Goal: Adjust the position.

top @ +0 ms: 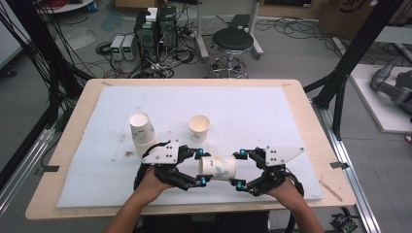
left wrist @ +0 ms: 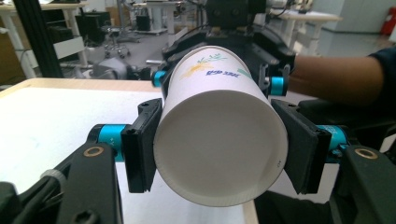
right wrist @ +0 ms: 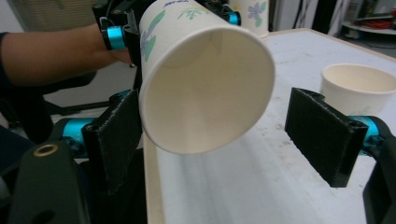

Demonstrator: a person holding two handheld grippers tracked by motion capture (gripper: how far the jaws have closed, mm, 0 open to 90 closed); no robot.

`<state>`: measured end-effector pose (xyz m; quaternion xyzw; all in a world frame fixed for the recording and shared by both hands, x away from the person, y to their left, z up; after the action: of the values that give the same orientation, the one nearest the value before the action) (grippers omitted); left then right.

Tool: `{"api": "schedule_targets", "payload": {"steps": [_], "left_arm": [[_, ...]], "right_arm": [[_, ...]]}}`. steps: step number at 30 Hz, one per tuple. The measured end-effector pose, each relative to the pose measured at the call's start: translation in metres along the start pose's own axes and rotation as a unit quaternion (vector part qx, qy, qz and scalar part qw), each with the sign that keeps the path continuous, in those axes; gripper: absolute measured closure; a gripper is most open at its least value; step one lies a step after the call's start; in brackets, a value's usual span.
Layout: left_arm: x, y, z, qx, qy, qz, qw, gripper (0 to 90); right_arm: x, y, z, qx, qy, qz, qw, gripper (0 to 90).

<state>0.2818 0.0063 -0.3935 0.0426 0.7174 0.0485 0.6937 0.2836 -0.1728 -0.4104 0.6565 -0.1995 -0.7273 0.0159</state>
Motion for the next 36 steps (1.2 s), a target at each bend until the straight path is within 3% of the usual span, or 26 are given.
{"api": "schedule_targets", "payload": {"steps": [6, 11, 18, 25, 28, 30, 32, 36], "left_arm": [[-0.0020, 0.0003, -0.0013, 0.008, 0.004, -0.012, 0.9999, 37.2], [-0.0006, -0.0004, -0.0010, 0.011, 0.008, -0.014, 0.9998, 37.2], [0.0003, 0.0001, 0.0001, 0.010, 0.012, -0.021, 0.9997, 37.2], [0.0011, -0.0012, 0.0004, 0.008, 0.016, -0.028, 0.9995, 37.0], [0.0015, -0.0021, -0.0005, 0.005, 0.016, -0.024, 0.9996, 36.2], [0.0013, -0.0029, 0.0008, -0.009, 0.023, -0.019, 0.9995, 27.0], [0.0020, -0.0028, 0.0024, -0.029, 0.023, -0.003, 0.9993, 16.1], [0.0047, -0.0008, 0.0038, -0.037, 0.027, 0.021, 0.9987, 14.7]], "right_arm": [[0.0001, -0.0046, 0.0018, -0.029, -0.004, -0.020, 0.9994, 23.4], [-0.0010, -0.0058, 0.0026, -0.039, -0.003, -0.032, 0.9987, 25.4], [-0.0009, -0.0051, 0.0015, -0.046, 0.000, -0.052, 0.9976, 30.0], [-0.0009, -0.0037, 0.0002, -0.043, 0.000, -0.055, 0.9976, 33.9], [-0.0016, -0.0028, 0.0002, -0.043, -0.001, -0.053, 0.9977, 33.9], [-0.0021, -0.0022, 0.0004, -0.042, -0.002, -0.049, 0.9979, 33.8], [-0.0019, -0.0018, -0.0001, -0.035, -0.002, -0.033, 0.9988, 33.6], [-0.0029, -0.0008, -0.0015, -0.014, 0.008, 0.008, 0.9998, 33.6]]}}
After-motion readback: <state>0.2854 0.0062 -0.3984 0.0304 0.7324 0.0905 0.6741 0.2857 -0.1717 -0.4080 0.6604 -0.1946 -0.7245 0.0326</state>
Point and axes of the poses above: each handheld gripper's, and its own axes: y roughly backward along the jaws, x roughly out of its underside, z roughly to its left, the point moved 7 cm from there along -y, roughly forward along the jaws, and after that the axes turned 4 degrees about x, right-handed, at the moved point
